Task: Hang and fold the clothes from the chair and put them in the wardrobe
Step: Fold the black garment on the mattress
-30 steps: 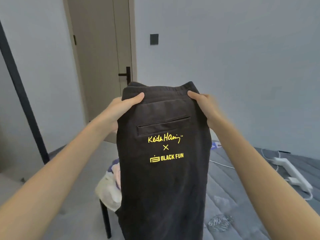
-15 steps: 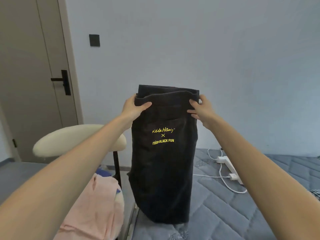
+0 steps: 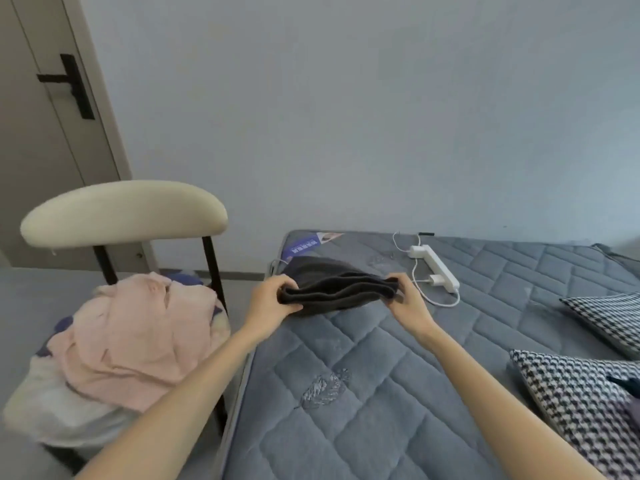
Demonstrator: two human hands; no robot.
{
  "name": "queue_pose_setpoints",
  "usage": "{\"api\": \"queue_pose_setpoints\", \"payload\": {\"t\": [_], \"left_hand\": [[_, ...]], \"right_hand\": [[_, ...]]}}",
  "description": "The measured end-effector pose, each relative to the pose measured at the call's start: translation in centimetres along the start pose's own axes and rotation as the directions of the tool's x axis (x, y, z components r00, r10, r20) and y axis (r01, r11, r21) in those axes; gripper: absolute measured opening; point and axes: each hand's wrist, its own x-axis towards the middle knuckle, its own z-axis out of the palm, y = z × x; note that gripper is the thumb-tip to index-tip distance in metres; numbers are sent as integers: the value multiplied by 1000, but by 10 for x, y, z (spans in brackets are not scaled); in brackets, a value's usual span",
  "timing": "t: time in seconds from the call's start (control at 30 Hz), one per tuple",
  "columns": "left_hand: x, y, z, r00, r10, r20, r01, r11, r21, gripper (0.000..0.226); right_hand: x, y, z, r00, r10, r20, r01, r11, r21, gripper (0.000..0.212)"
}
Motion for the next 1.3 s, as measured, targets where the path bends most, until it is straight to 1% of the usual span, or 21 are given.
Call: {"api": "queue_pose_setpoints", "payload": {"t": [0.1,0.17,0.23,0.27,0.33,0.4,0.47,0.5,0.57,0.6,0.63,0.7,0.73,0.9,1.03,1.17,1.23,1.3], "left_hand": [[-60,-49,40,983,-71,168,47,988,146,34],[-96,-76,61,968,-97,233,48,977,209,39],[-123,-93,76,958,-122,258,57,968,244,40],[-132,-98,81,957,-125,261,54,963,262,40],[-149,-105,88,955,-122,272,38,954,297,40],[-164,-109,94,945,-140,295,40,946,322,37],[-175,-114,99,929,-186,320,75,941,330,31],[-179,-115,101,923,-207,326,97,942,322,34],[-183,-119,105,910,-233,343,135,948,287,61],[-182,-120,105,904,-238,354,144,951,272,75],[-180,-121,105,901,-241,360,144,950,277,82],[-173,-123,104,903,-237,358,119,940,321,83],[-169,-125,103,905,-227,360,95,933,348,81],[-155,-128,106,887,-212,411,11,898,439,67],[-149,-125,112,895,-189,405,-33,875,483,55],[-150,-126,112,914,-174,367,-21,882,471,50],[-155,-127,111,929,-148,338,-34,878,478,48],[-160,-129,110,938,-100,333,-76,876,477,48]], "right_hand": [[-59,68,16,987,110,119,-95,987,-129,37],[-95,102,23,968,178,180,-144,972,-187,46],[-125,121,27,959,200,200,-150,959,-241,54],[-136,127,29,957,204,204,-146,952,-267,54],[-153,135,31,944,203,259,-106,934,-342,52],[-161,142,32,914,230,334,-74,905,-420,51],[-168,145,33,875,295,383,-90,878,-470,52],[-170,144,34,859,323,397,-109,873,-476,51],[-175,136,37,837,364,408,-150,870,-469,50],[-175,134,39,825,378,420,-164,871,-462,55],[-175,134,42,819,385,426,-173,873,-456,61],[-174,134,47,836,377,398,-176,873,-455,70],[-174,134,50,847,373,380,-175,869,-463,71],[-168,135,58,864,348,364,-101,828,-552,68],[-161,134,56,863,318,391,-59,834,-548,60],[-158,134,59,878,263,401,-10,846,-534,56],[-159,133,60,884,217,414,46,841,-540,50],[-161,132,61,895,167,414,123,799,-589,45]]}}
